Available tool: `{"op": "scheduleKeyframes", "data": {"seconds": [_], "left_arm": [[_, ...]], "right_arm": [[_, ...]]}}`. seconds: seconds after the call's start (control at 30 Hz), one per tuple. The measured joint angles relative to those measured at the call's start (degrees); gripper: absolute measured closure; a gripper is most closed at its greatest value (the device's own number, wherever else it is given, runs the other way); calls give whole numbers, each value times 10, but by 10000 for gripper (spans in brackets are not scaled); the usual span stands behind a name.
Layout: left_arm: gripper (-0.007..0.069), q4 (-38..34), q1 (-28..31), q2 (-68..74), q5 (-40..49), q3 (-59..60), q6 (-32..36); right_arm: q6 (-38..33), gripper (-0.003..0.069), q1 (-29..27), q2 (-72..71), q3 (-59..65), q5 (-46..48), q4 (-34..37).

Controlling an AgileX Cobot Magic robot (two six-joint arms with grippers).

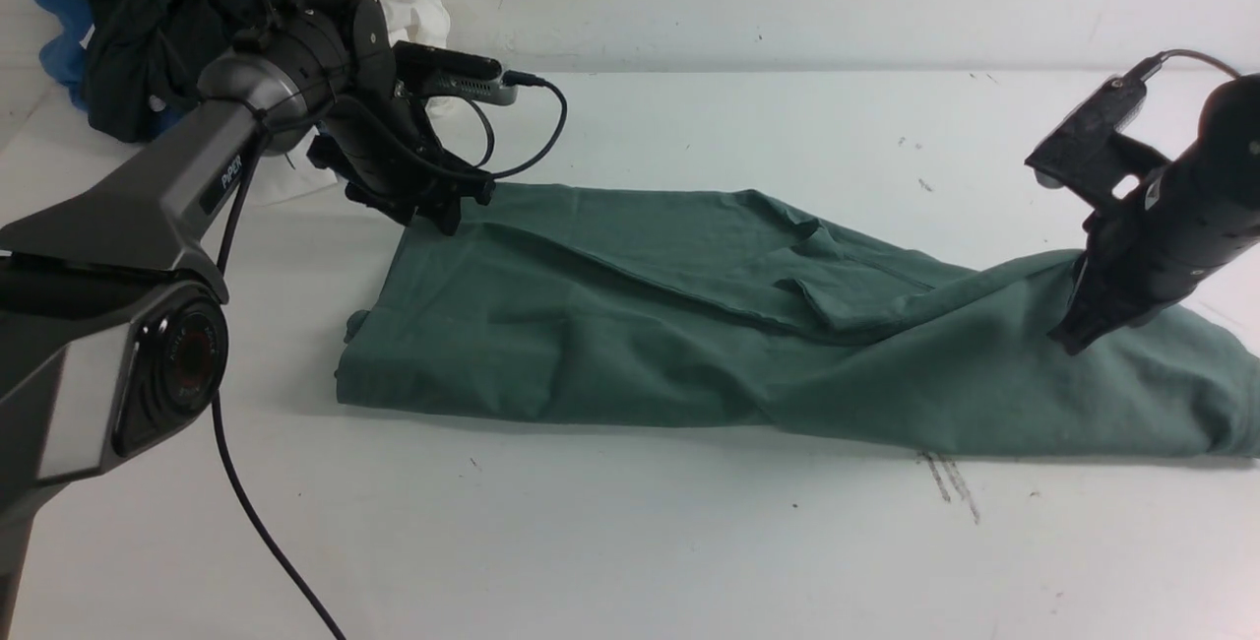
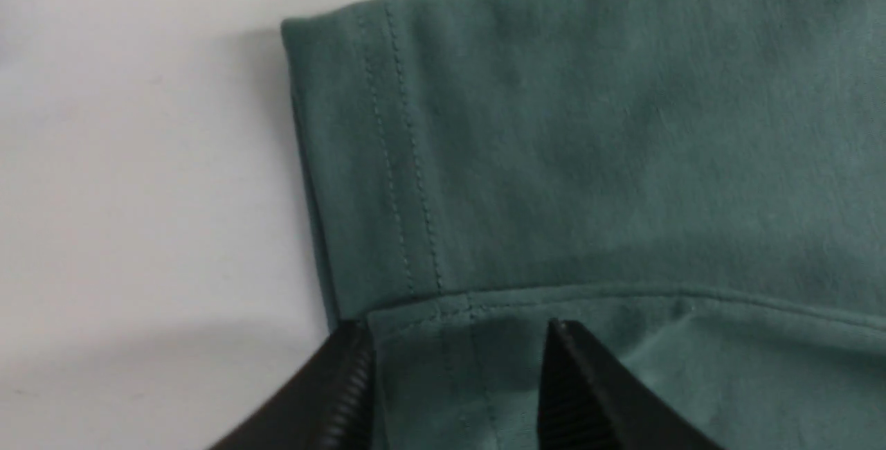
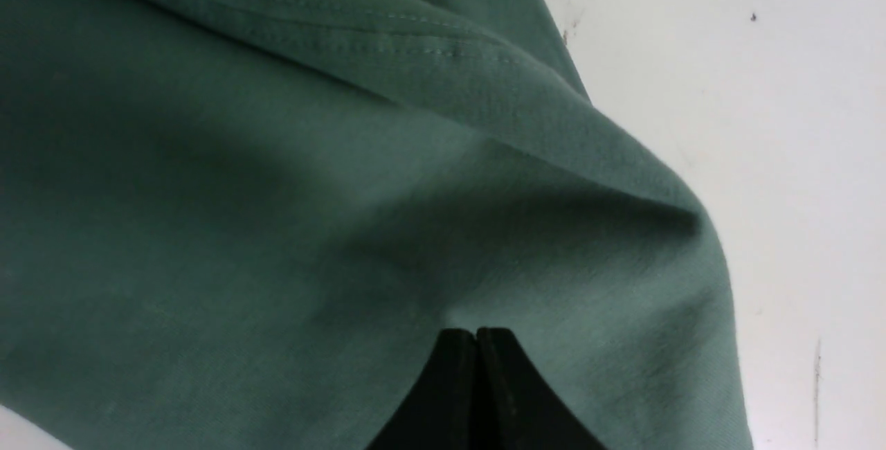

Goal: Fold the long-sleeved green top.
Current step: Use both arms to drag the lower edge of the fabric forward and fold it over the upper edge

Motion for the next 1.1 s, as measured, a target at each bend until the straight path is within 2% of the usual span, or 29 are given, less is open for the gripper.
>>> {"op": "scheduleKeyframes", "data": {"seconds": [0.07,0.13,0.27,0.53,0.8,0.9,1.0,1.03,1.1], "left_arm": [[450,0,0,3,0,0,-1],[575,1,0,4,-1,0,-1],[624,0,0,-5,7,0,-1],[629,1,-1,-65,10,0,0],[629,14,-1,-95,-83,0,-11],[629,18,-1,-87,-87,0,-13],[629,20,-1,-79,-83,0,-14],[629,20,-1,-79,-83,0,-14],[629,20,-1,-76,-80,0,-14]], "right_arm": [[0,669,0,0,0,0,1],[0,669,0,0,0,0,-1],[4,669,0,0,0,0,-24],[51,669,0,0,0,-5,-92],[62,669,-1,0,0,-54,-104],[47,651,-1,0,0,-87,-46],[-11,571,9,5,0,-113,20],[-11,571,10,5,0,-115,20],[-70,463,28,17,0,-142,66]]}}
